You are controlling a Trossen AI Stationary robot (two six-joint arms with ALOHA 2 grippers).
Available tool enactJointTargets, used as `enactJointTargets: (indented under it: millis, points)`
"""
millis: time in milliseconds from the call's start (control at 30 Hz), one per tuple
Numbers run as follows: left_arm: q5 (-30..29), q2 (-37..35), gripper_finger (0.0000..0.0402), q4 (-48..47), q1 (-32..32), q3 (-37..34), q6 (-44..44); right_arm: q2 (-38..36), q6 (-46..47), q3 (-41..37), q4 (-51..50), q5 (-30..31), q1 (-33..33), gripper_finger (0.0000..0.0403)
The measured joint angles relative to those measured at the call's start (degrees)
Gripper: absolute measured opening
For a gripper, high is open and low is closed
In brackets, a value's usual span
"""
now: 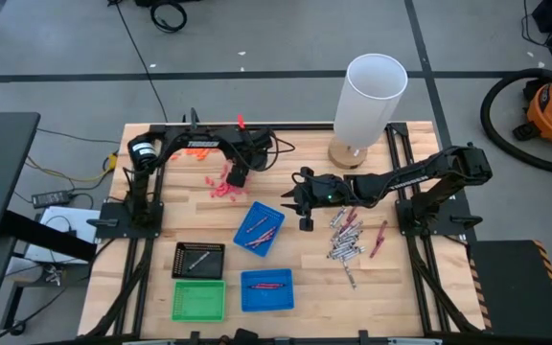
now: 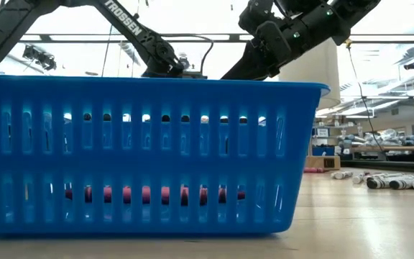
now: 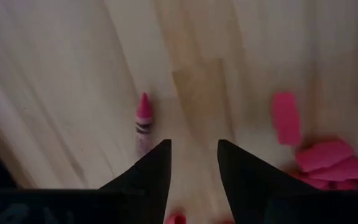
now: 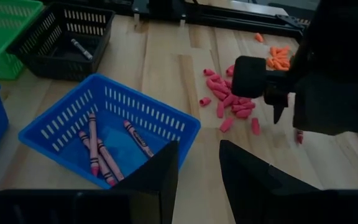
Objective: Sort crayons
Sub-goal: Put the pink crayon into the top blue bin
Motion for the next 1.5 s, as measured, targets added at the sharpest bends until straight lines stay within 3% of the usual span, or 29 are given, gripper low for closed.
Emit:
enactJointTargets:
  millis: [933,1067,1300,1500]
  points:
    - [1.04,2.01,0.0140,2.79,4.67,0.28,1.50,0.00,-0.37,0.00,1.30,0.00,0.22,0.0126]
    - [1.42,2.07,0.0111,2.49,4.67,0.28,1.81,0.00,-0.39,0.00,1.56,0.02,0.22,0.0126]
    - [1.70,2.09,0.0022,2.16,4.65,0.19,3.62,0.00,-0.40,0.00,1.59,0.02,0.22,0.0126]
    - [1.52,2.10,0.0015,2.44,4.65,0.19,3.69,0.00,-0.41,0.00,1.10,0.02,0.22,0.0126]
